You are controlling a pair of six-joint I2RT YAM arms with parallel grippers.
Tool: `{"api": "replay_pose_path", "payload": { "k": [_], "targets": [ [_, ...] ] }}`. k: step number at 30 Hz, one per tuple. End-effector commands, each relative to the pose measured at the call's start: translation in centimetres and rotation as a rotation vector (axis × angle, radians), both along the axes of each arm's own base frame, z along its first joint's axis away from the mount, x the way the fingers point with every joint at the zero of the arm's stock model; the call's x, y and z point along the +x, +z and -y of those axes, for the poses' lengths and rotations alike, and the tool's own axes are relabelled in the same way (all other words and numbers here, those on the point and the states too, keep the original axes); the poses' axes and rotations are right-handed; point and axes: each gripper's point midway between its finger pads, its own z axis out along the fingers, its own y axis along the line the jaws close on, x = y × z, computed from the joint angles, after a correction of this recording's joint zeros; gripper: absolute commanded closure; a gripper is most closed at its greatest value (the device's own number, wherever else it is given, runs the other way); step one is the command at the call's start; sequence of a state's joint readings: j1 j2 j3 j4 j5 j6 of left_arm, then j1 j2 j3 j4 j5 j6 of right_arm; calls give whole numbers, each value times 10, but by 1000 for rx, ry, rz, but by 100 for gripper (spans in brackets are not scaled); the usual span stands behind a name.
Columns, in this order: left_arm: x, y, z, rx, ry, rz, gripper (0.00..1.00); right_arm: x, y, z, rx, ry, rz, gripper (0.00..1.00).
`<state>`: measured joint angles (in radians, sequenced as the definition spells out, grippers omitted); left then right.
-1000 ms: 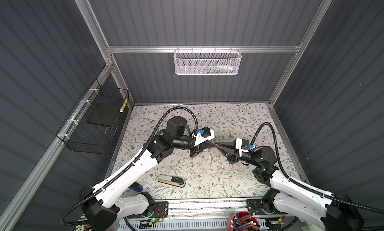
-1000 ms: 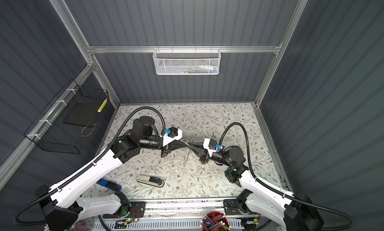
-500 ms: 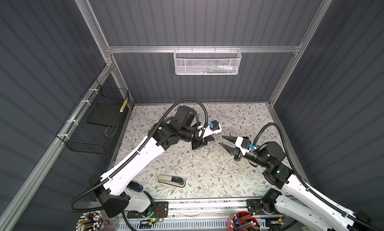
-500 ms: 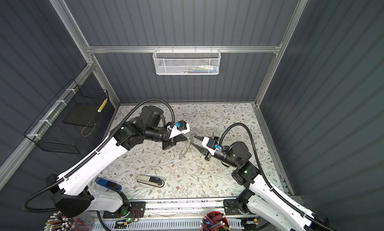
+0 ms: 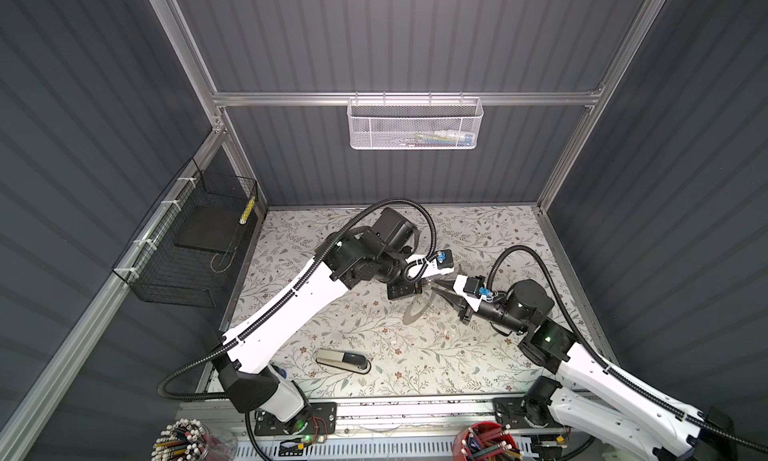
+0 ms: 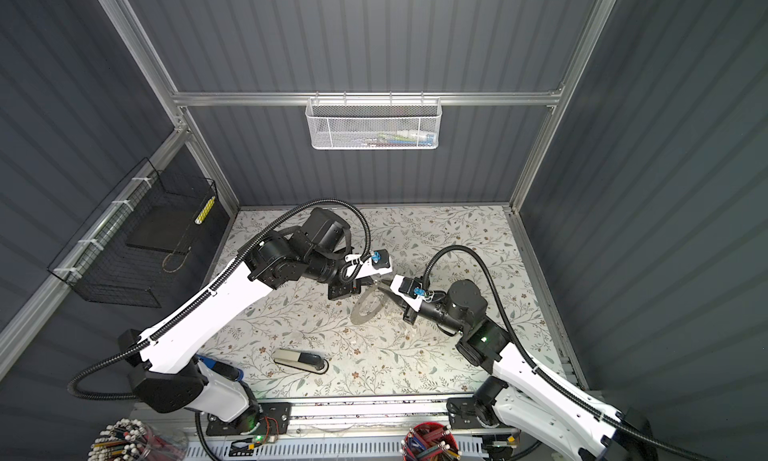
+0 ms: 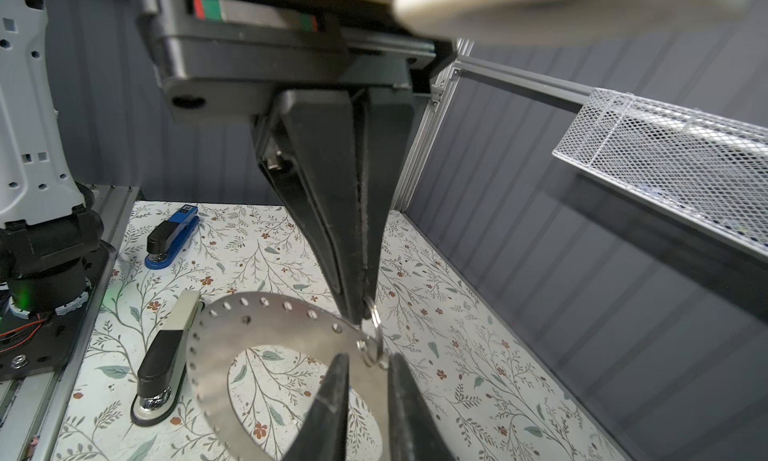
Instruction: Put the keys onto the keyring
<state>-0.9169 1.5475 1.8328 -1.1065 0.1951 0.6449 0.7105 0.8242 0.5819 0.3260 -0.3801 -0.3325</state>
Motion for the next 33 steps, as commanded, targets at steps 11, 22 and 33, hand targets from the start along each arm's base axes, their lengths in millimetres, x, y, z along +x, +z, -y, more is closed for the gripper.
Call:
{"api": "replay_pose_path", "payload": {
  "k": [11, 22, 33],
  "targets": [
    [-6, 4, 3, 29, -22, 22, 100, 4, 12, -2, 54, -14, -9, 82],
    [-11, 5, 5, 16, -39, 17, 100, 2, 10, -4, 59, -3, -14, 100],
    [0, 24, -10, -124, 50, 162, 61, -3, 15, -1, 116, 11, -2, 100]
  ]
}}
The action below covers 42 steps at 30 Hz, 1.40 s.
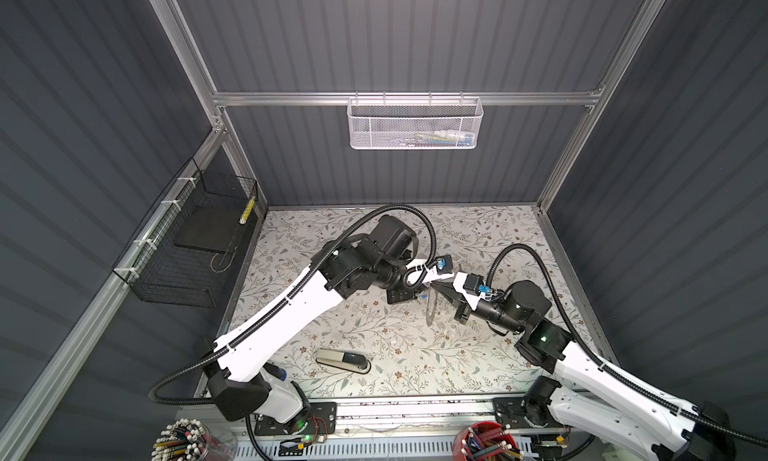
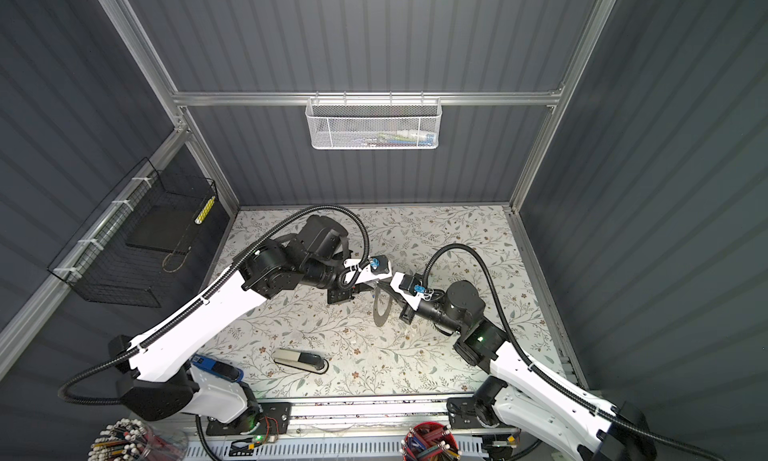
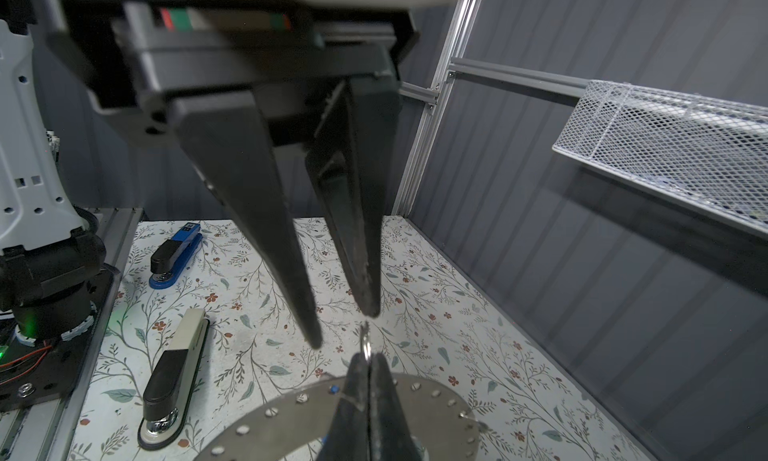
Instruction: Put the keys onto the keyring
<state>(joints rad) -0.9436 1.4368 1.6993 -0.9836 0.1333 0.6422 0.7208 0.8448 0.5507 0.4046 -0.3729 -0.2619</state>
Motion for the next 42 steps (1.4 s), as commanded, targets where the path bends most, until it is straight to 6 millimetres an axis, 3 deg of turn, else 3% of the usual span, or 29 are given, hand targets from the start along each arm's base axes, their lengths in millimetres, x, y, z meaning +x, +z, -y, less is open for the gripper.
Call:
{"api": "replay_pose_path", "payload": {
  "k": [1, 3, 7, 10, 16, 26, 35, 42],
  "targets": [
    [7, 18, -7, -86, 50, 69, 56, -4, 18, 4, 75, 4, 41, 100],
    [13, 19, -15, -136, 90, 56, 49, -6, 22, 5, 105, 8, 52, 100],
    [15, 18, -23, -247, 116, -14, 50, -12, 31, 7, 169, 41, 80, 100],
    [6, 5, -17, -300, 94, -75, 52, -16, 39, 8, 216, 63, 98, 100],
    [-9, -1, -1, -434, 29, -182, 59, -18, 50, 8, 276, 84, 117, 100],
    [-17, -4, 9, -512, -5, -247, 59, -20, 56, 7, 315, 111, 124, 100],
    [-16, -5, 19, -548, -28, -262, 76, -22, 59, 6, 351, 134, 119, 100],
    [-19, -2, 26, -564, -59, -259, 94, -20, 60, 7, 372, 126, 117, 100]
  ]
}}
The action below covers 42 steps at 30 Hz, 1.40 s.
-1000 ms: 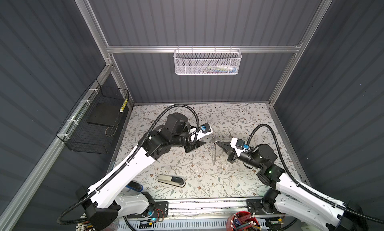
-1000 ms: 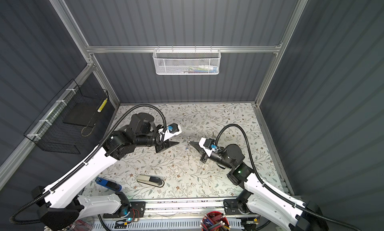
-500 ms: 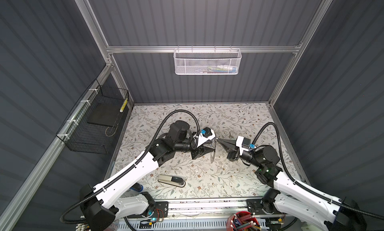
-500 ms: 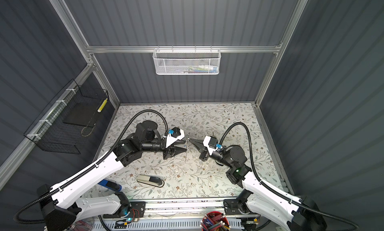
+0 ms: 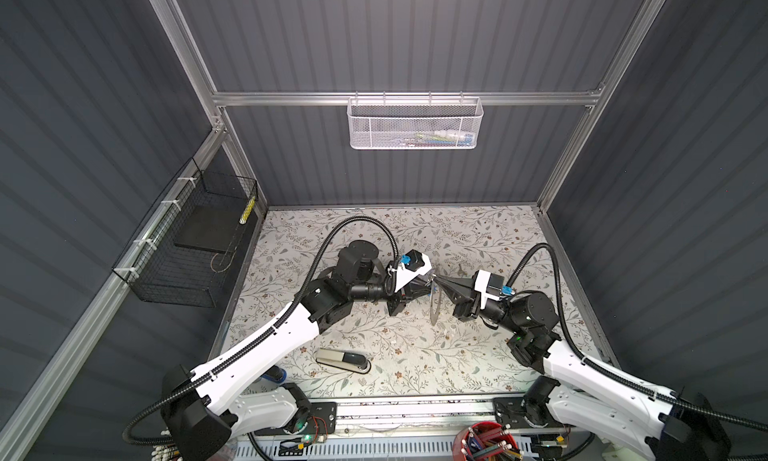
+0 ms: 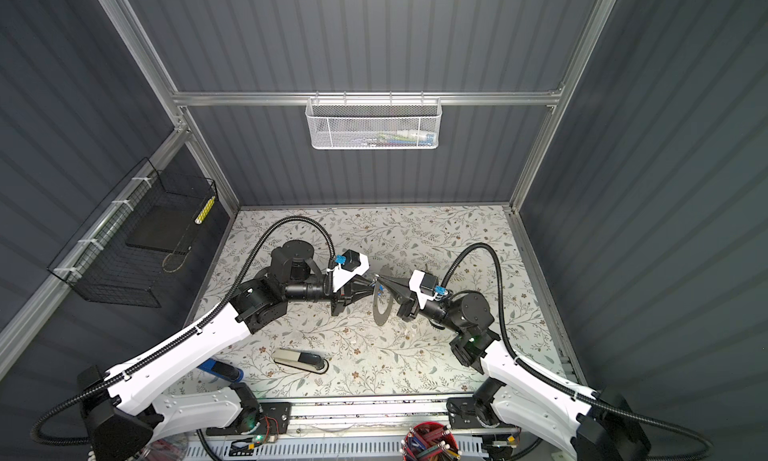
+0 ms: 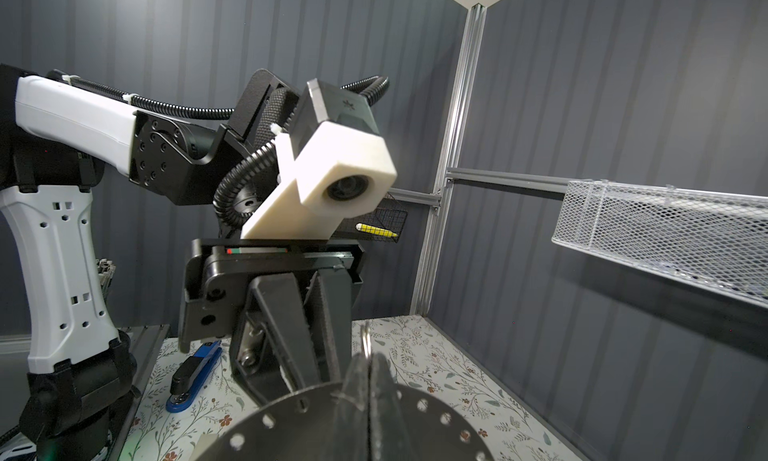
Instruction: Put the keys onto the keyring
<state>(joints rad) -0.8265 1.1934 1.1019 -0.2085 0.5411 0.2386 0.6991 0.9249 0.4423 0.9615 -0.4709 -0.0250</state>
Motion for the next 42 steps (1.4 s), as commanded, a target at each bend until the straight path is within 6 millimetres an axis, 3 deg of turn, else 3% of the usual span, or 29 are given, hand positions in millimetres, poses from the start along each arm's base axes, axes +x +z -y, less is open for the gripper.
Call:
{"api": "replay_pose_path", "payload": {
  "k": [1, 9, 21, 28, 42],
  "targets": [
    [-7, 3, 8, -29, -50, 5, 97, -4, 12, 5, 56, 3, 34, 100],
    [-8, 1, 14, -23, -60, 9, 100, -4, 11, 6, 65, -2, 35, 100],
    [4, 10, -13, 89, 70, 136, 100, -4, -1, 19, 38, -41, 21, 100],
    [0, 14, -11, 152, 16, 164, 100, -9, -6, 14, -7, -6, 26, 100],
    [-1, -5, -7, 280, -50, 145, 100, -13, -4, 14, -16, 14, 46, 100]
  ]
}}
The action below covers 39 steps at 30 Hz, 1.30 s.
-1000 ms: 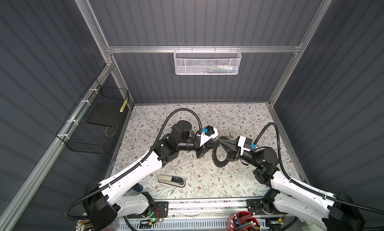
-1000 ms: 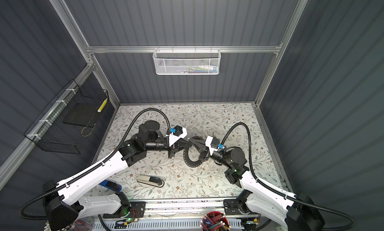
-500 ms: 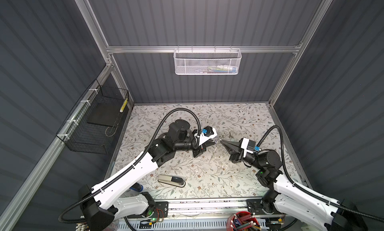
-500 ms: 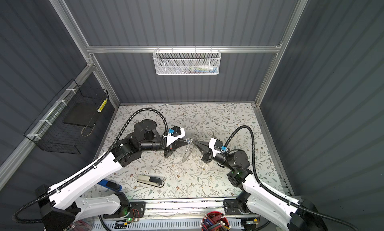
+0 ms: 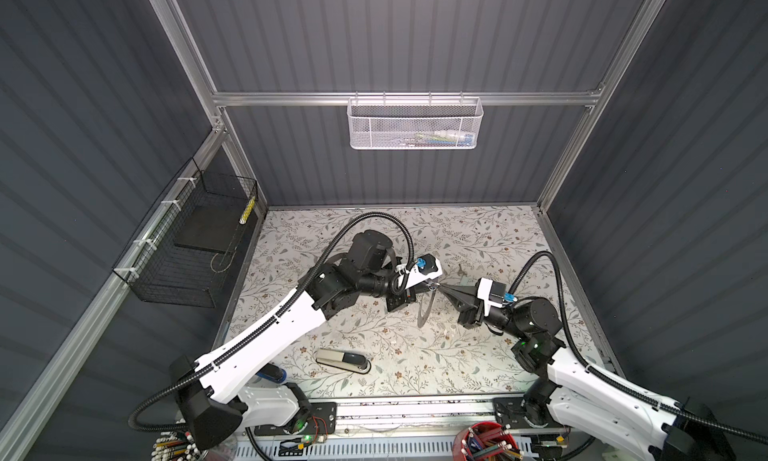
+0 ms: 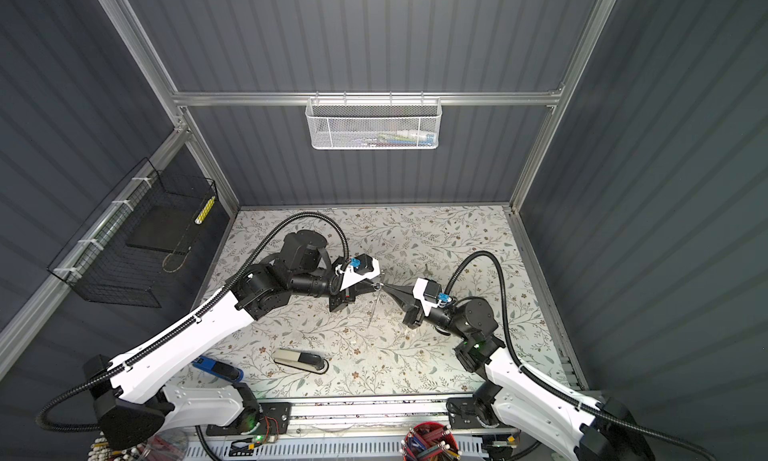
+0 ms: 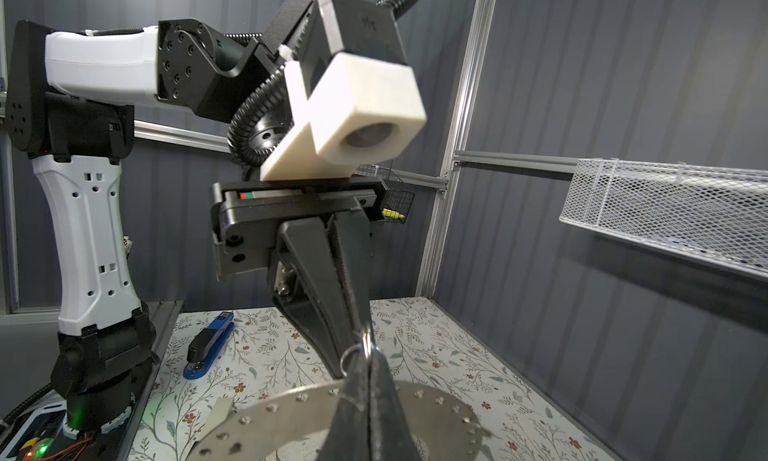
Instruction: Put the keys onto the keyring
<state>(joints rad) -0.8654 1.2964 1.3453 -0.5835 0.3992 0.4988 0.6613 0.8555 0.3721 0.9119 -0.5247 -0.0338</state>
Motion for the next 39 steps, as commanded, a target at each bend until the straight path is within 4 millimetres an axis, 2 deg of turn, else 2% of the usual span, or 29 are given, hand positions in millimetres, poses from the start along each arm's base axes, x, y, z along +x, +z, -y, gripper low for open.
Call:
{"api": "replay_pose_path", "payload": {
  "k": [1, 7, 8, 11, 19, 25, 27, 29, 31, 35, 37, 39],
  "targets": [
    [-5, 4, -3, 26, -27, 16, 100, -6, 19, 4, 31, 5, 64, 100],
    [-3, 9, -6, 36, -18, 48, 100, -5, 11, 4, 1, 1, 48, 100],
    [-2, 22, -5, 17, -16, 70, 100, -5, 9, 3, -9, 4, 43, 100],
    [-3, 28, -4, 12, -26, 79, 100, -4, 2, 1, -38, 9, 26, 100],
    [2, 25, -9, 71, -20, 98, 100, 3, -11, 6, -85, -37, -6, 100],
    [12, 8, -9, 139, 6, 94, 100, 17, -27, 11, -136, -103, -60, 99],
    [15, -4, -4, 159, 4, 68, 100, 23, -33, 14, -144, -138, -79, 88],
    [20, -14, 5, 160, 8, 31, 100, 29, -40, 20, -151, -185, -100, 82],
    [26, -23, 18, 155, 17, -8, 100, 43, -48, 33, -149, -287, -135, 74],
    [47, -48, 48, 157, 55, -77, 100, 74, -69, 78, -179, -602, -245, 58],
    [59, -58, 64, 154, 62, -98, 100, 82, -77, 103, -209, -751, -283, 54],
    [62, -60, 83, 118, 26, -134, 100, 86, -81, 129, -220, -885, -308, 49]
  ]
}}
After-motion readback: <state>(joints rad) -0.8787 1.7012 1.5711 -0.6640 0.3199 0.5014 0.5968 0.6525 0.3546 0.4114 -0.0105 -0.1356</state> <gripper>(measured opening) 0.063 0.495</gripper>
